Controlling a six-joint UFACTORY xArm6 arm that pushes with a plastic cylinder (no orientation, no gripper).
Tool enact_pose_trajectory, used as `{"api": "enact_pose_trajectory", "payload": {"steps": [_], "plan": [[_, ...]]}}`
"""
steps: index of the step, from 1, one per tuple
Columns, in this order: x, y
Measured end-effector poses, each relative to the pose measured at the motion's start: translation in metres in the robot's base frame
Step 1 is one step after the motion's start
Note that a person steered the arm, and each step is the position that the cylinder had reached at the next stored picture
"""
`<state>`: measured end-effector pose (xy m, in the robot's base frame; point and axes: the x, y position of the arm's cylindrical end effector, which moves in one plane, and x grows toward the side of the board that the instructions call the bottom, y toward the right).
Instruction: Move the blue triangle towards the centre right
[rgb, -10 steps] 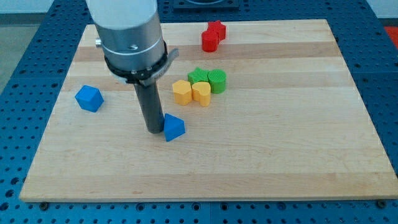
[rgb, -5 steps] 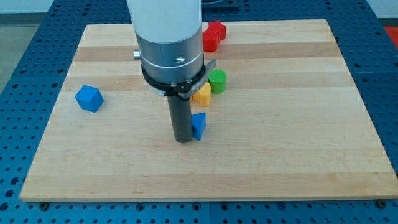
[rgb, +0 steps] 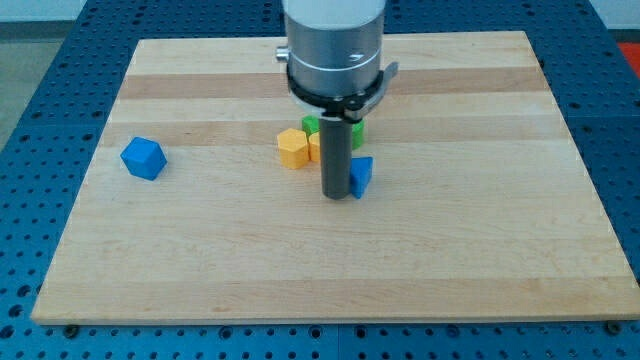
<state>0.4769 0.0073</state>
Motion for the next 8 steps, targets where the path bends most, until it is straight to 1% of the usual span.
{"api": "enact_pose_trajectory", "payload": {"steps": [2,6,8], "plan": [[-0.017,0.037],[-0.065,0.091],[-0.086,0.101]]}}
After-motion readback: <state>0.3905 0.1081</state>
